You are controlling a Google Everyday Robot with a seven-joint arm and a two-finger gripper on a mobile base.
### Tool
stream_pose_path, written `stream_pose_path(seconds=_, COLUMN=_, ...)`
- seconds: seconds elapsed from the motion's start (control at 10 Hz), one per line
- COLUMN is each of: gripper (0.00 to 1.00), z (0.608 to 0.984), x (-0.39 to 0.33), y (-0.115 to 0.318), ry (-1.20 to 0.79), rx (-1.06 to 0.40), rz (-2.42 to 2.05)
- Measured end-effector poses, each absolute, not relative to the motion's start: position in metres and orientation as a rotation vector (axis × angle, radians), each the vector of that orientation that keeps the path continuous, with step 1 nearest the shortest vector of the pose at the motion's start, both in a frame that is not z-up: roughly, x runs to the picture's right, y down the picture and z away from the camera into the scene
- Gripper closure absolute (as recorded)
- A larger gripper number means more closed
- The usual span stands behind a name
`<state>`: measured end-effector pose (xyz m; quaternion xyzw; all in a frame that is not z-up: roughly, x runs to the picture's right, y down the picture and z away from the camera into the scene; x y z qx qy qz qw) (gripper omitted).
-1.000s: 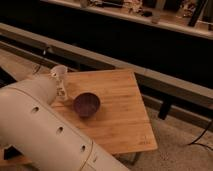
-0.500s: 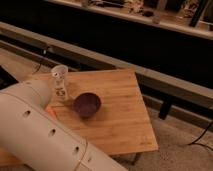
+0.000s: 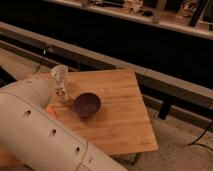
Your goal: Push the eraser across the table
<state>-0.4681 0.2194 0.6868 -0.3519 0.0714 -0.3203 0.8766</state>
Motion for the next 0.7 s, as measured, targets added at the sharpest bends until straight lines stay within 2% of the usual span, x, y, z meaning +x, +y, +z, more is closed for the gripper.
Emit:
stream_pose_path(seconds=0.2, gripper=0.94, z=0.694, x=-0.475, y=0.188, ry=0.142, rx=-0.594, rz=-0.623)
stream_pose_path(seconds=0.3, gripper=0.87, z=0.695, x=-0.475, y=0.183, ry=0.141, rx=-0.576, rz=-0.616)
stream_pose_path(seconds=0.7, gripper=0.49, z=0.694, x=-0.476, y=0.183, ry=0.140, rx=-0.575, rz=-0.618)
